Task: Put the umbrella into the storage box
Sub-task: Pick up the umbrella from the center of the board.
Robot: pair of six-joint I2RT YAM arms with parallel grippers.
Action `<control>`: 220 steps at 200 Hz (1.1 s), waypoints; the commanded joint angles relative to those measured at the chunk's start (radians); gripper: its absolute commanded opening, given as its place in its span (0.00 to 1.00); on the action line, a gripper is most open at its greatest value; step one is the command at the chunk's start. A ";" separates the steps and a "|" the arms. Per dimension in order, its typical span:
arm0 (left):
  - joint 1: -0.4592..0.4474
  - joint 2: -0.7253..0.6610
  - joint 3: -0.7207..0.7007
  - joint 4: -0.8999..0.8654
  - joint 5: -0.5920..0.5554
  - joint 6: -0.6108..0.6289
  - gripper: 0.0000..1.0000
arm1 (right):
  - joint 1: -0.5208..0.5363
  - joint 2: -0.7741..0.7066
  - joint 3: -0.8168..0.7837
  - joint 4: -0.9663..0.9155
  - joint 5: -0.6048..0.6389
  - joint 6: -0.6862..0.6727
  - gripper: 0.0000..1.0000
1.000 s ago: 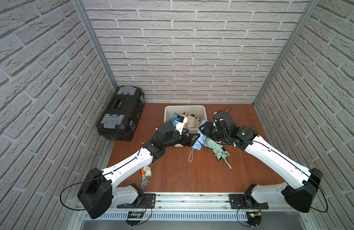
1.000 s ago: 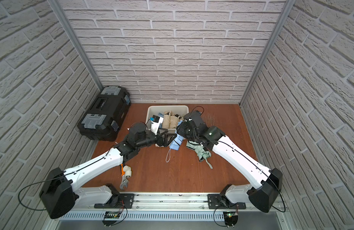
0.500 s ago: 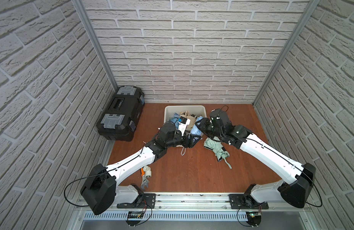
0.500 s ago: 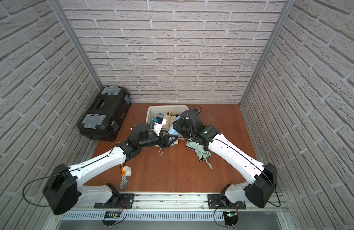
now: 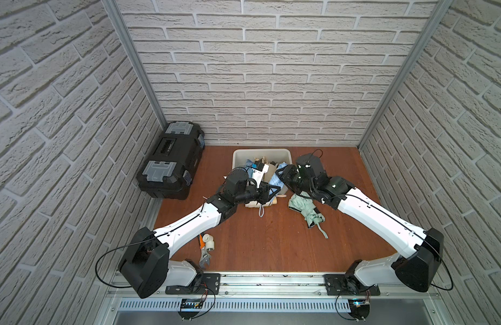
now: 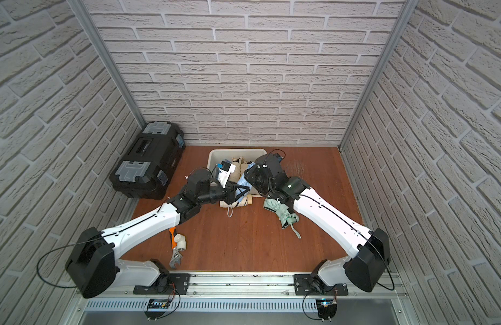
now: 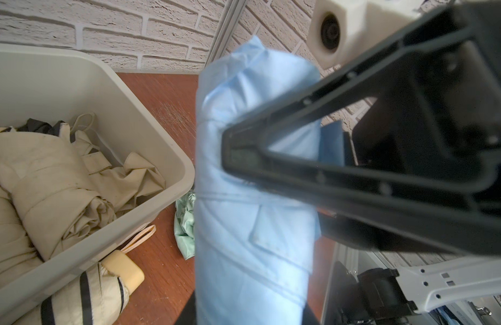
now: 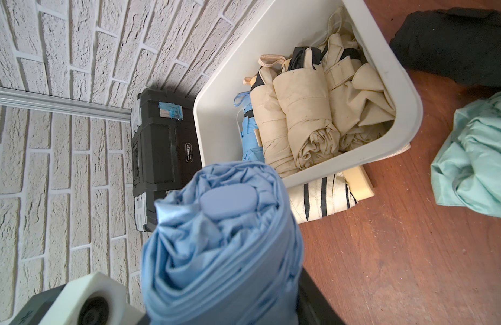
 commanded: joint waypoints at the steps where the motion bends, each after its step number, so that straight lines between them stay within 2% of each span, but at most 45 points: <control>1: 0.012 0.001 0.049 0.061 0.053 -0.001 0.30 | -0.003 0.015 0.044 0.067 -0.006 0.011 0.60; 22: 0.036 0.006 0.068 0.021 0.054 -0.021 0.27 | -0.012 0.016 0.082 -0.017 0.043 -0.052 0.78; 44: 0.080 0.013 0.098 -0.047 0.080 -0.054 0.26 | -0.047 0.002 0.116 -0.055 0.093 -0.258 0.86; 56: 0.102 0.013 0.112 -0.086 0.097 -0.072 0.25 | -0.063 -0.010 0.131 -0.062 0.123 -0.442 0.87; 65: 0.121 0.017 0.126 -0.125 0.116 -0.084 0.25 | -0.067 -0.019 0.134 -0.046 0.126 -0.629 0.87; 77: 0.145 0.034 0.141 -0.155 0.176 -0.123 0.26 | -0.066 -0.026 0.130 -0.039 0.088 -0.898 0.87; 94: 0.172 0.059 0.167 -0.190 0.235 -0.211 0.27 | -0.065 -0.047 0.072 -0.025 0.008 -1.213 0.87; 114: 0.195 0.083 0.196 -0.221 0.281 -0.312 0.28 | -0.062 -0.112 -0.066 0.049 -0.085 -1.513 0.86; 134: 0.216 0.100 0.226 -0.230 0.315 -0.416 0.29 | -0.061 -0.193 -0.211 0.162 -0.182 -1.736 0.86; 149: 0.225 0.109 0.243 -0.213 0.340 -0.496 0.30 | -0.056 -0.232 -0.295 0.229 -0.234 -1.886 0.86; 165: 0.232 0.118 0.260 -0.188 0.369 -0.589 0.29 | -0.053 -0.241 -0.339 0.289 -0.241 -1.977 0.86; 190: 0.237 0.147 0.294 -0.195 0.433 -0.724 0.26 | -0.047 -0.206 -0.350 0.404 -0.203 -2.082 0.85; 220: 0.239 0.155 0.312 -0.230 0.448 -0.813 0.22 | -0.046 -0.134 -0.321 0.542 -0.144 -2.200 0.84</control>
